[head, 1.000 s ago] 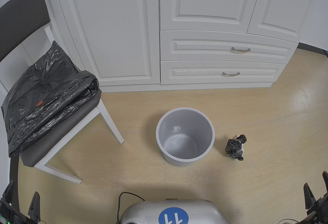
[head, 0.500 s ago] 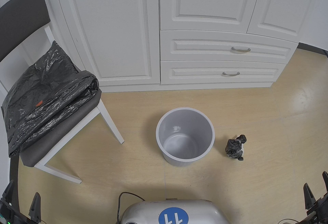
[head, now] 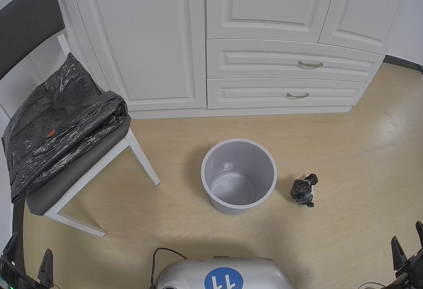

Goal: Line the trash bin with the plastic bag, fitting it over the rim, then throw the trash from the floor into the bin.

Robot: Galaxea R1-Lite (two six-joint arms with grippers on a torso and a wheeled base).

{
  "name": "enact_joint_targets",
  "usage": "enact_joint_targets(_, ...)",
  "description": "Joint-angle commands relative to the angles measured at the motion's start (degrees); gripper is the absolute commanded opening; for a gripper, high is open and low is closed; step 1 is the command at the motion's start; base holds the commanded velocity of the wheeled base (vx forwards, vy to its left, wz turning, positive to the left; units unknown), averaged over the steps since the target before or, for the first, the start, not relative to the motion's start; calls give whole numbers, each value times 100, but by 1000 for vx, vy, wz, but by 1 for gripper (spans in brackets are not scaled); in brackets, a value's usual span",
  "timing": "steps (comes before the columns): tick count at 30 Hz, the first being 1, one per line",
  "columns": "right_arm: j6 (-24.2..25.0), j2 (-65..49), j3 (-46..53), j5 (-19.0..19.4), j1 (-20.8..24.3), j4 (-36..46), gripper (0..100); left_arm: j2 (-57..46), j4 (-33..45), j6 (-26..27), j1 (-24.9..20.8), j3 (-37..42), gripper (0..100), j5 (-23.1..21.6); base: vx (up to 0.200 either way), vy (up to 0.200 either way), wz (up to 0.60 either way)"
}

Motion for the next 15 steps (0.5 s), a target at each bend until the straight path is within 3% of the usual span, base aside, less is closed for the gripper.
enact_joint_targets(1, -18, -93, 92, -13, -15, 1, 100, -93, -1, -1, 1, 104, 100, 2, 0, 0, 0)
enact_joint_targets(8, -404, -93, 101, 163, -15, 1, 100, -93, -19, 227, 10, 104, 100, -253, 0, 0, 0)
enact_joint_targets(15, -431, -93, 101, 207, -15, -8, 100, -93, -19, 245, 10, 104, 100, -261, 0, 0, 0)
